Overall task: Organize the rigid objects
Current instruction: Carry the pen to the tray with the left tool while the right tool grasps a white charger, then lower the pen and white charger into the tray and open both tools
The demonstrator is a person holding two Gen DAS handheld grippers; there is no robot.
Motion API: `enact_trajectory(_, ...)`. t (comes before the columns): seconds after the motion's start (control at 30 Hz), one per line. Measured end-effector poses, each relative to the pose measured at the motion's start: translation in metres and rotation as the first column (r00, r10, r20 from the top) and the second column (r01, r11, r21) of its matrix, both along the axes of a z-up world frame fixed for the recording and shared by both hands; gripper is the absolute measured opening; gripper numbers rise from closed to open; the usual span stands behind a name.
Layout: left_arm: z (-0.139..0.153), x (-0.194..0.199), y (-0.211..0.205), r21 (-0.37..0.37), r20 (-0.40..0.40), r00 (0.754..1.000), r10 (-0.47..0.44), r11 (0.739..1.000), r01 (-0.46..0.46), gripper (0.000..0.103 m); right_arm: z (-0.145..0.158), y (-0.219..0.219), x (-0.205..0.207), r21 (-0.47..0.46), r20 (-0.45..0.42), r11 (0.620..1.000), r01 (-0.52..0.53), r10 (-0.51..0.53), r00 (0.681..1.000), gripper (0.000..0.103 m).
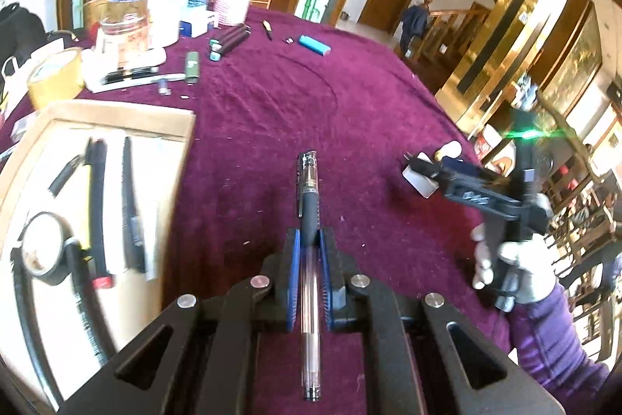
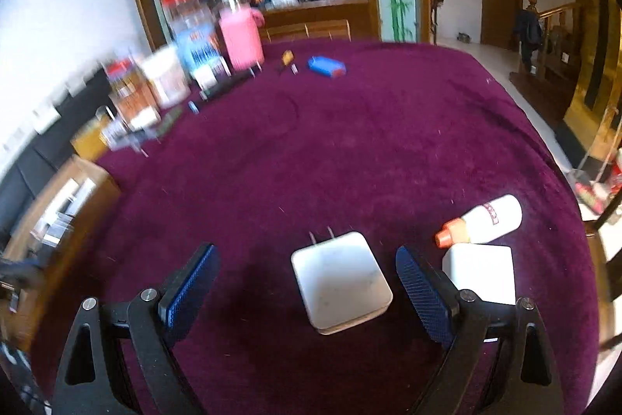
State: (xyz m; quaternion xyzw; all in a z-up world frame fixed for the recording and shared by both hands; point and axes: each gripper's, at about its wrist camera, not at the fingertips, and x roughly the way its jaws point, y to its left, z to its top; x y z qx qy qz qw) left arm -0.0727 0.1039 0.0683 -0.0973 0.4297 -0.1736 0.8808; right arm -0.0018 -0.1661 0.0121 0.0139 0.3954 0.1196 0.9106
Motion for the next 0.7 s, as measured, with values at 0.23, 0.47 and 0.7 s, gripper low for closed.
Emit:
enact_trajectory(0.23,0.010,-0.024,0.070,-0.016,0.018,0.990,0.141,0.990,-0.141,0.010,-0.015,-0.007,0.013,-0.020,-0.113,1.000,0.017,-0.019,0.993,0.052)
enact_trajectory(0.47,0.006,-0.045,0.152,-0.024,0.010,0.947,0.320,0.947,-0.320,0.010,0.002,0.002,0.000,0.109,-0.120,0.994,-0.003,0.016,0.993,0.052)
enact_trajectory(0.7,-0.013,-0.052,0.192,0.029,-0.048,0.900,0.433,0.902,-0.432,0.010,0.040,0.075,-0.025,0.170,-0.059,0.970,-0.173,0.186,0.981,0.052)
